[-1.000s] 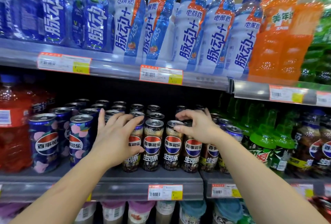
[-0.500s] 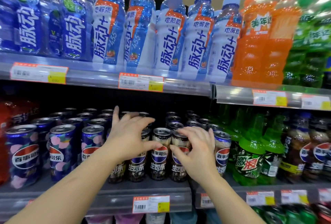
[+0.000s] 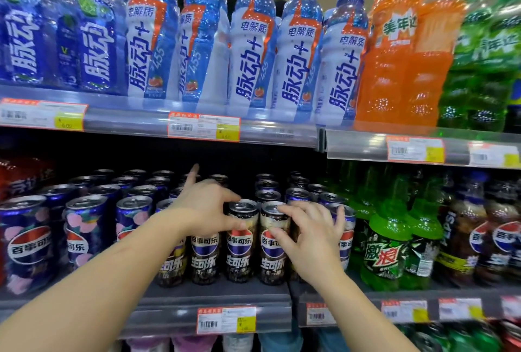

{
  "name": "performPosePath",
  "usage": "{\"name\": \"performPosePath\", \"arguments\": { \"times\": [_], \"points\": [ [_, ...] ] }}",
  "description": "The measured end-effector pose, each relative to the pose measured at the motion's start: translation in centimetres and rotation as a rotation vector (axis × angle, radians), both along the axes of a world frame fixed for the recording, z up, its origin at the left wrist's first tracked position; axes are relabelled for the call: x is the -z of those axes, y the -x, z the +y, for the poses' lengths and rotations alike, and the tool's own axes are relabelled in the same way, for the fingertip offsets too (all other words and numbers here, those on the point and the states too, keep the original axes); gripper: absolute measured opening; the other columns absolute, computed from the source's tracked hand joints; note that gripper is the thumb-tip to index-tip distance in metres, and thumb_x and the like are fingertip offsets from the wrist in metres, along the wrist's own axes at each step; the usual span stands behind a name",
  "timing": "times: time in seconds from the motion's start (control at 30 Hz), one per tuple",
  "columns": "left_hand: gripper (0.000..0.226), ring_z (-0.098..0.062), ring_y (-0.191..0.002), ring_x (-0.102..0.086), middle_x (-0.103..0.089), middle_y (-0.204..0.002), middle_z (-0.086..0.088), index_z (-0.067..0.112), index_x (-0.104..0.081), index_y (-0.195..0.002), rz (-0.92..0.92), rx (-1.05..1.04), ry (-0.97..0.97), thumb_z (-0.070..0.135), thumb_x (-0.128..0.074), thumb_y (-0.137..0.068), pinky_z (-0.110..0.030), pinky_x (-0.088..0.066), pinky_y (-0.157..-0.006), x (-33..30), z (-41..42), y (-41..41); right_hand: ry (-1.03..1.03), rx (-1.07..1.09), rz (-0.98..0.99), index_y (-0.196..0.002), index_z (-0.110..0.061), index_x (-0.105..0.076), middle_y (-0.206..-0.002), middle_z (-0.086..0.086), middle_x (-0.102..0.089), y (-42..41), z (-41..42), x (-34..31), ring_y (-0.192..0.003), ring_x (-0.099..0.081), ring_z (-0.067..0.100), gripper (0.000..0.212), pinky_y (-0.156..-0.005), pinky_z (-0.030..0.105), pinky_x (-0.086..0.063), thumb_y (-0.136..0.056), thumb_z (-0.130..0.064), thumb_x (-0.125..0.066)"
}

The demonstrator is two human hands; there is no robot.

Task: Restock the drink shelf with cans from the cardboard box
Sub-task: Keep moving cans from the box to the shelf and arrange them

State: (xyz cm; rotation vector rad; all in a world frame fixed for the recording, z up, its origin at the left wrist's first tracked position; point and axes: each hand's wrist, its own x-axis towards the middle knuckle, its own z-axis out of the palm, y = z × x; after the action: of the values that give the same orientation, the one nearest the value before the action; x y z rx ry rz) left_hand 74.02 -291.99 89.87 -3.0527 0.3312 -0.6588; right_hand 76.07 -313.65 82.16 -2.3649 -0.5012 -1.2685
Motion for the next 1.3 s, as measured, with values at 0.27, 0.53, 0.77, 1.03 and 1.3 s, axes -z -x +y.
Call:
{"name": "performPosePath", "arguments": {
  "times": [0.27,0.53,0.77,1.03,1.3],
  "points": [
    [0.068,-0.011,-0.132,-0.04,-0.061,-0.126,0.011,0.038,-0.053,-0.131,0.02,-0.023,0.01,0.074,-0.056,-0.073,-0.05,0.013,-0.117,-0.1,-0.1,0.5,-0.006,-0.01,-0.001,-0.111,-0.041,-0.065,-0.114,-0.015,-0.062,0.0,-0.1,0.0,-0.116,-0.053,0.018,0.043,-0.115,0.041,0.015,-0.078,-0.065,-0.049],
    [0.072,-0.009,-0.132,-0.04,-0.057,-0.132,0.014,0.039,-0.048,-0.135,0.026,-0.027,0.057,0.074,-0.057,-0.073,-0.05,0.011,-0.118,0.5,0.1,0.9,-0.002,-0.024,0.014,-0.112,-0.041,-0.065,-0.116,-0.015,-0.062,0.2,-0.1,-0.2,-0.118,-0.051,0.016,0.04,-0.114,0.038,0.017,-0.079,-0.062,-0.055],
    [0.073,-0.01,-0.133,-0.041,-0.06,-0.13,0.012,0.041,-0.047,-0.135,0.033,-0.045,0.068,0.077,-0.055,-0.072,-0.048,0.012,-0.118,0.7,0.0,1.0,0.005,-0.023,0.03,-0.113,-0.04,-0.065,-0.118,-0.014,-0.061,0.5,-0.1,-0.4,-0.121,-0.05,0.018,0.038,-0.113,0.039,0.019,-0.08,-0.058,-0.06],
    [0.089,-0.011,-0.14,-0.027,-0.042,-0.146,0.014,0.038,-0.05,-0.132,-0.101,-0.031,0.059,0.09,-0.044,-0.059,-0.052,0.01,-0.116,1.2,-0.2,2.6,0.025,-0.008,0.094,-0.123,-0.041,-0.059,-0.13,-0.015,-0.055,1.3,-0.3,-1.1,-0.131,-0.038,0.014,0.041,-0.112,0.041,0.021,-0.085,-0.057,-0.06],
    [0.107,-0.028,-0.146,-0.013,-0.026,-0.157,-0.005,0.038,-0.036,-0.144,-0.382,-0.227,0.227,0.091,-0.037,-0.05,-0.057,0.004,-0.115,4.5,2.0,5.8,0.06,-0.016,0.14,-0.135,-0.044,-0.047,-0.148,-0.009,-0.041,1.5,-0.6,-0.8,-0.144,-0.02,0.019,0.058,-0.111,0.041,0.023,-0.081,-0.061,-0.061]
  ]
}}
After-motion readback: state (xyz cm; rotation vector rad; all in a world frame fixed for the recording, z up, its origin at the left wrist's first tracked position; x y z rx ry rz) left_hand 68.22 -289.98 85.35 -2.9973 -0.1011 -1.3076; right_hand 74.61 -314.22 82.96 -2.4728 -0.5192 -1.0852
